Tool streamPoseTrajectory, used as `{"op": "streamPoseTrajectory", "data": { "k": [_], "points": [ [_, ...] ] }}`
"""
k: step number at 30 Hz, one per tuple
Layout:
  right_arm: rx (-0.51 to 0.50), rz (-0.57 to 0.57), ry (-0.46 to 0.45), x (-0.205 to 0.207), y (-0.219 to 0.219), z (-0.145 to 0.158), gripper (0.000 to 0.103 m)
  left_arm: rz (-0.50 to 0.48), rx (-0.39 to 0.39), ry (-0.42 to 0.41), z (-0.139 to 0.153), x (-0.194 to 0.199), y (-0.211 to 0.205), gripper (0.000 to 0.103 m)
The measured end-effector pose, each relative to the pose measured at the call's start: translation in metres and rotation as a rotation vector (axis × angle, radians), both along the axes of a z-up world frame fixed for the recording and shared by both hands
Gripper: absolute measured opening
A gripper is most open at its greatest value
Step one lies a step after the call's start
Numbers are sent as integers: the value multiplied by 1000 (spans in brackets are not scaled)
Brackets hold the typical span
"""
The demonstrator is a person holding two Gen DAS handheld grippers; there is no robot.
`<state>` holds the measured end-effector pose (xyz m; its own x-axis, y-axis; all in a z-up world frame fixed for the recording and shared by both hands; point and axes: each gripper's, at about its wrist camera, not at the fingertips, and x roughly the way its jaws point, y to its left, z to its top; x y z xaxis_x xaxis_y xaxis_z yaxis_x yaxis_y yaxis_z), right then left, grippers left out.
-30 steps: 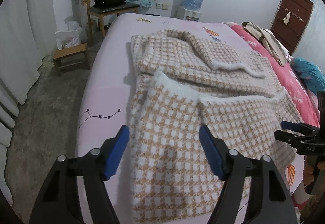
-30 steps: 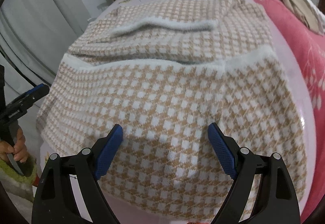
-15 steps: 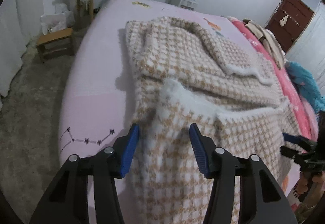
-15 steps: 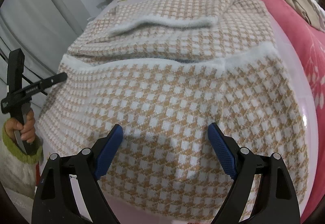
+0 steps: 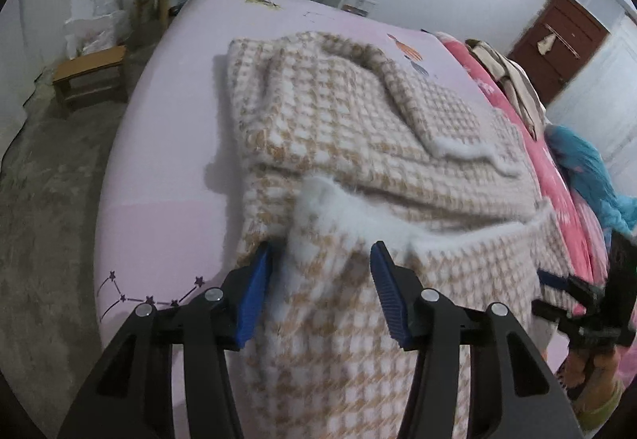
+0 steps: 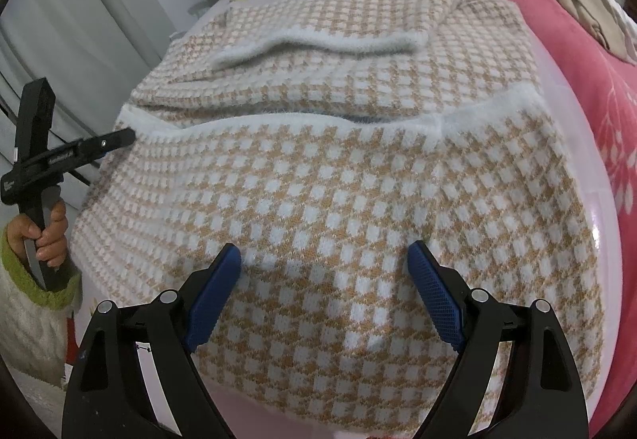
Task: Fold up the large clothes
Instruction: 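Lower both grippers onto the white trim hem and close on it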
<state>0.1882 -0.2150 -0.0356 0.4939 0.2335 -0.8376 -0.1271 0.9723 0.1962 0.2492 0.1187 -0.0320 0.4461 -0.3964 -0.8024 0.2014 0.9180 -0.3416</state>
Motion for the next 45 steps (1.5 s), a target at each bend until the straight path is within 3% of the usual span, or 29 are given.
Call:
{"op": "streamPoseTrajectory", "data": {
  "k": [2,5,8,9,12,19,24,28,33,40,45],
  "points": [
    [0,-1,-1,0,0,-1,82,1,-9,1,2,0,-1,50],
    [1,0,-3,-1,-1,-2,82,-44,-128,-27,8,-9,5,50],
    [1,0,-2,-1,0,-2,82,-74,-157,-39,12,-14,3,50],
    [1,0,-3,-1,-1,-2,82,-69,-130,-38,12,-14,1,50],
    [3,-6,-4,-1,0,-2,82,-28,50,17,-1,-5,-9,47],
    [13,-7,-25,-9,-6,4,82,-39,250,-55,3,-18,-45,41],
    [32,-69,-117,-26,-48,29,82,-55,430,-115,2,-32,-71,35],
    [41,-160,-142,-22,-90,40,80,-45,479,-129,-1,-35,-76,33],
    [110,-199,-140,6,-128,39,62,-26,488,-127,-2,-37,-76,33],
    [155,-178,-53,49,-139,12,41,-17,491,-121,-3,-35,-79,33],
    [162,-150,-29,37,-138,8,39,-19,489,-122,-3,-35,-79,33]
  ]
}}
